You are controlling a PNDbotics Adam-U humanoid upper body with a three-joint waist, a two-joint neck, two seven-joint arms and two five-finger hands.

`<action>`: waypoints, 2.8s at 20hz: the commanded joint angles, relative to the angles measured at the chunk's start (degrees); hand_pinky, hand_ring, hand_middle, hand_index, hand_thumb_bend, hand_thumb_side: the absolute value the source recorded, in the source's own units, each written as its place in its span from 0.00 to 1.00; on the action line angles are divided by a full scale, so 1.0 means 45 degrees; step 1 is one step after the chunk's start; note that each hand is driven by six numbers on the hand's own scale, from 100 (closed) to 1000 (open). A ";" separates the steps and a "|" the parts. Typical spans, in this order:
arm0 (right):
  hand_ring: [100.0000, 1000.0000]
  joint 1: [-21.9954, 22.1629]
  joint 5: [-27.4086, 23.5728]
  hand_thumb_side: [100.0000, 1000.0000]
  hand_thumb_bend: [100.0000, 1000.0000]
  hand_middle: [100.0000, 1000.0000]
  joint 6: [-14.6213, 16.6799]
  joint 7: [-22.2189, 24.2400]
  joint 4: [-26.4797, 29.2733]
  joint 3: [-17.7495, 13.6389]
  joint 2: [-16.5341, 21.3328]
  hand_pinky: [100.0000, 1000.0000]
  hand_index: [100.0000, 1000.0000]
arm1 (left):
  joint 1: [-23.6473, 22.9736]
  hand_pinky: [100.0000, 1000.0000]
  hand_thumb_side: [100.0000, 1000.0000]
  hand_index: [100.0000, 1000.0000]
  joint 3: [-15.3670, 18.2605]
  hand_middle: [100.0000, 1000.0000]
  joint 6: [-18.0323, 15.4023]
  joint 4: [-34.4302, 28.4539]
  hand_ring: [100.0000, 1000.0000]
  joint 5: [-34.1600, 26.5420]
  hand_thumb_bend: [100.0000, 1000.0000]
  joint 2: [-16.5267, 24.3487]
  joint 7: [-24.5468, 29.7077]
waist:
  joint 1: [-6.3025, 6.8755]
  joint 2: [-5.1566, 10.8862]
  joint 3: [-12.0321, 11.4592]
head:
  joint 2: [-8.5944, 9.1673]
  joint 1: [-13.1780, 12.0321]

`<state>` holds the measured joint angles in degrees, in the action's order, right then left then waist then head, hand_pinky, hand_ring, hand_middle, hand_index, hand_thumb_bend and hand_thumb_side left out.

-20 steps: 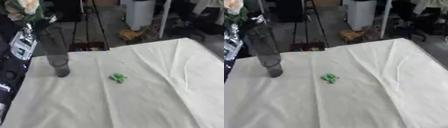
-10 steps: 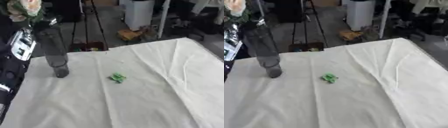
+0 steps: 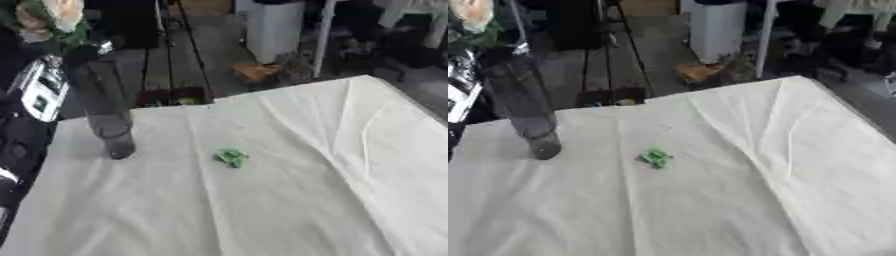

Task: Arrange flowers into the vase.

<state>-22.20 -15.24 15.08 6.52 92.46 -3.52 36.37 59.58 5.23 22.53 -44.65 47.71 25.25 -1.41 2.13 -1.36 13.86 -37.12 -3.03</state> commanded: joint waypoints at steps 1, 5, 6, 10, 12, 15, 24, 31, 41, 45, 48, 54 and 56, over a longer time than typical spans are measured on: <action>0.82 -0.0156 -0.0083 0.44 0.07 0.86 0.0011 0.0045 0.0066 -0.0105 0.0281 0.78 0.94 | 0.0390 0.84 0.78 0.82 0.0139 0.77 0.0055 -0.0130 0.80 0.0433 1.00 0.0427 0.0228 | -0.0021 0.0151 0.0017 | 0.0051 0.0019; 0.82 -0.0156 -0.0086 0.45 0.07 0.86 0.0014 0.0054 0.0054 -0.0113 0.0273 0.78 0.94 | 0.0384 0.84 0.78 0.82 0.0141 0.77 0.0131 -0.0172 0.80 0.0907 1.00 0.0412 0.0471 | 0.0000 0.0114 -0.0001 | 0.0029 0.0036; 0.82 -0.0152 -0.0086 0.45 0.07 0.86 0.0014 0.0055 0.0051 -0.0116 0.0272 0.78 0.94 | 0.0377 0.84 0.78 0.82 0.0141 0.77 0.0143 -0.0180 0.80 0.1019 1.00 0.0405 0.0546 | -0.0001 0.0106 -0.0006 | 0.0023 0.0040; 0.82 -0.0139 -0.0092 0.45 0.07 0.86 0.0021 0.0053 0.0046 -0.0130 0.0267 0.78 0.94 | 0.0337 0.84 0.79 0.82 0.0150 0.77 0.0136 -0.0193 0.80 0.1369 1.00 0.0369 0.0869 | -0.0005 0.0093 -0.0021 | -0.0007 0.0050; 0.82 -0.0138 -0.0092 0.45 0.07 0.86 0.0023 0.0058 0.0045 -0.0133 0.0256 0.78 0.94 | 0.0299 0.84 0.80 0.82 0.0148 0.77 0.0106 -0.0180 0.80 0.1487 1.00 0.0336 0.1035 | -0.0007 0.0094 -0.0025 | -0.0013 0.0069; 0.82 -0.0126 -0.0096 0.45 0.07 0.86 0.0026 0.0061 0.0039 -0.0141 0.0243 0.78 0.94 | 0.0236 0.83 0.80 0.82 0.0124 0.77 0.0036 -0.0173 0.80 0.1619 1.00 0.0302 0.1264 | -0.0019 0.0098 -0.0071 | -0.0015 0.0089; 0.82 -0.0065 -0.0101 0.45 0.07 0.86 0.0036 0.0058 0.0010 -0.0172 0.0211 0.78 0.94 | -0.0001 0.83 0.80 0.82 -0.0051 0.77 -0.0168 -0.0487 0.80 0.2040 1.00 0.0313 0.1870 | -0.0034 0.0122 -0.0310 | -0.0087 0.0176; 0.82 -0.0081 -0.0108 0.45 0.07 0.86 0.0048 0.0087 0.0004 -0.0163 0.0189 0.78 0.94 | -0.0219 0.83 0.81 0.82 -0.0146 0.77 -0.0315 -0.0583 0.80 0.2033 1.00 0.0139 0.2077 | -0.0106 0.0148 -0.0396 | -0.0115 0.0247; 0.82 -0.0082 -0.0145 0.45 0.06 0.86 0.0068 0.0121 -0.0012 -0.0166 0.0162 0.78 0.94 | -0.0439 0.83 0.82 0.82 -0.0297 0.76 -0.0526 -0.0477 0.80 0.1926 1.00 -0.0011 0.2234 | -0.0176 0.0130 -0.0501 | -0.0137 0.0307; 0.82 -0.0073 -0.0153 0.45 0.06 0.86 0.0073 0.0136 -0.0018 -0.0173 0.0151 0.78 0.95 | -0.0516 0.83 0.82 0.82 -0.0318 0.77 -0.0556 -0.0496 0.80 0.1957 1.00 -0.0008 0.2284 | -0.0187 0.0135 -0.0542 | -0.0135 0.0317; 0.82 -0.0057 -0.0157 0.45 0.06 0.86 0.0077 0.0143 -0.0029 -0.0179 0.0149 0.78 0.95 | -0.0568 0.83 0.82 0.82 -0.0330 0.77 -0.0580 -0.0536 0.80 0.1953 1.00 0.0002 0.2311 | -0.0206 0.0133 -0.0571 | -0.0139 0.0313; 0.82 -0.0047 -0.0178 0.44 0.05 0.86 0.0092 0.0157 -0.0040 -0.0188 0.0141 0.78 0.95 | -0.0622 0.83 0.82 0.82 -0.0303 0.77 -0.0576 -0.0514 0.80 0.1887 1.00 0.0018 0.2322 | -0.0244 0.0156 -0.0591 | -0.0135 0.0284; 0.82 -0.0041 -0.0185 0.44 0.05 0.86 0.0097 0.0164 -0.0044 -0.0190 0.0136 0.79 0.95 | -0.0636 0.83 0.82 0.82 -0.0302 0.77 -0.0579 -0.0505 0.80 0.1868 1.00 0.0020 0.2323 | -0.0249 0.0159 -0.0605 | -0.0135 0.0284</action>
<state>-21.70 -15.77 15.41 7.10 91.90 -3.58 35.97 55.80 3.78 20.01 -45.80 56.37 24.16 8.93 1.32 -1.41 11.25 -37.68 -1.78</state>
